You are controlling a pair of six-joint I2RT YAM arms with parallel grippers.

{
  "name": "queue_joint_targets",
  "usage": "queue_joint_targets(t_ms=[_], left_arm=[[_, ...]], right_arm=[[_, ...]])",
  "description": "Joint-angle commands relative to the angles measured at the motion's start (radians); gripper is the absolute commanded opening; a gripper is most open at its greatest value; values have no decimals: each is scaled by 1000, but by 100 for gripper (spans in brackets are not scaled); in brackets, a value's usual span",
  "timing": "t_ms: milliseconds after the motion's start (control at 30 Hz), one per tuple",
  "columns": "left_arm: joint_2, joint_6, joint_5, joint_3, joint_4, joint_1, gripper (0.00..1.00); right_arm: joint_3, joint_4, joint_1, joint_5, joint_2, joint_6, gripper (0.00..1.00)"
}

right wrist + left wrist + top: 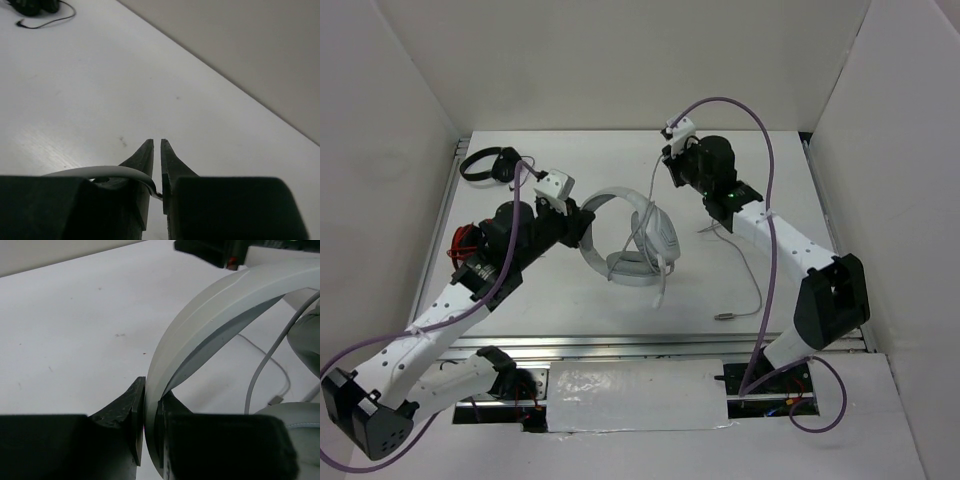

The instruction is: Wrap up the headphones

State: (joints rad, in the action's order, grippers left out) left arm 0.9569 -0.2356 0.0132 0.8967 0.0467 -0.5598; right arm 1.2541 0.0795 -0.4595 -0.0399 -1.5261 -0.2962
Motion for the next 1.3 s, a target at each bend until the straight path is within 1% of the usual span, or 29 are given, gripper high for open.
queue_joint_targets(t_ms=[0, 67, 100, 133, 200, 233, 267, 367, 467, 600, 667, 767, 800, 833, 867, 900, 933, 967, 1000, 1033, 1067, 1100, 1133, 1167, 1200, 1233, 1267], left_arm=[[-38, -56, -141, 62, -64, 3, 0], [-29, -76, -128, 105, -22, 6, 0], [-17, -82, -121, 154, -13, 8, 0], [-7, -83, -118, 191, 20, 11, 0], [25, -88, -116, 285, 47, 11, 0], [35, -84, -122, 316, 65, 12, 0], [54, -99, -116, 373, 71, 12, 0], [94, -106, -113, 464, 126, 12, 0], [137, -114, -85, 634, 200, 12, 0], [148, -126, -27, 729, 223, 15, 0], [155, -145, -18, 790, 235, 15, 0], [177, -169, 59, 875, 265, 15, 0], [183, -174, 73, 893, 277, 15, 0], [190, -183, 117, 910, 283, 15, 0], [204, -189, 132, 938, 286, 15, 0], [210, -191, 146, 947, 283, 17, 0], [218, -198, 187, 955, 283, 17, 0], [233, -209, 206, 972, 280, 17, 0], [243, -212, 226, 982, 274, 17, 0], [256, -225, 258, 998, 277, 18, 0], [287, -229, 321, 1033, 277, 20, 0], [302, -237, 359, 1053, 280, 18, 0], [319, -254, 393, 1073, 289, 21, 0], [353, -261, 456, 1100, 304, 20, 0], [365, -268, 482, 1108, 311, 23, 0], [379, -272, 520, 1107, 308, 24, 0], [399, -277, 600, 1088, 297, 24, 0]], right_arm=[[16, 115, 21, -211, -17, 72, 19], [-44, 190, 33, -288, -20, 122, 26], [-59, 221, 39, -328, -26, 143, 31], [-88, 264, 50, -419, -28, 163, 33], [-119, 311, 47, -475, -37, 184, 37], [-120, 331, 38, -524, -42, 187, 41], [-119, 338, 32, -534, -51, 190, 43], [-114, 359, 1, -534, -88, 193, 49], [-119, 393, -19, -491, -126, 227, 57], [-185, 483, -18, -488, -167, 325, 59], [-194, 500, -24, -489, -189, 367, 59], [-203, 523, -48, -529, -248, 399, 59], [-197, 505, -66, -547, -261, 402, 58], [-196, 496, -76, -557, -272, 411, 58], [-197, 514, -90, -580, -284, 417, 55], [-185, 461, -102, -589, -273, 393, 53], [-191, 442, -137, -600, -266, 362, 49], [-194, 410, -152, -589, -240, 333, 44], [-199, 376, -171, -568, -227, 322, 30], [-206, 324, -198, -572, -215, 307, 25], [-220, 309, -211, -592, -186, 307, 19], [-264, 299, -223, -597, -166, 307, 11], [-295, 319, -263, -566, -149, 307, 8], [-327, 330, -283, -545, -103, 310, 6], [-390, 338, -306, -522, -80, 316, 3], [-416, 367, -330, -502, -59, 333, 3], [-465, 367, -381, -435, -10, 338, 1]])
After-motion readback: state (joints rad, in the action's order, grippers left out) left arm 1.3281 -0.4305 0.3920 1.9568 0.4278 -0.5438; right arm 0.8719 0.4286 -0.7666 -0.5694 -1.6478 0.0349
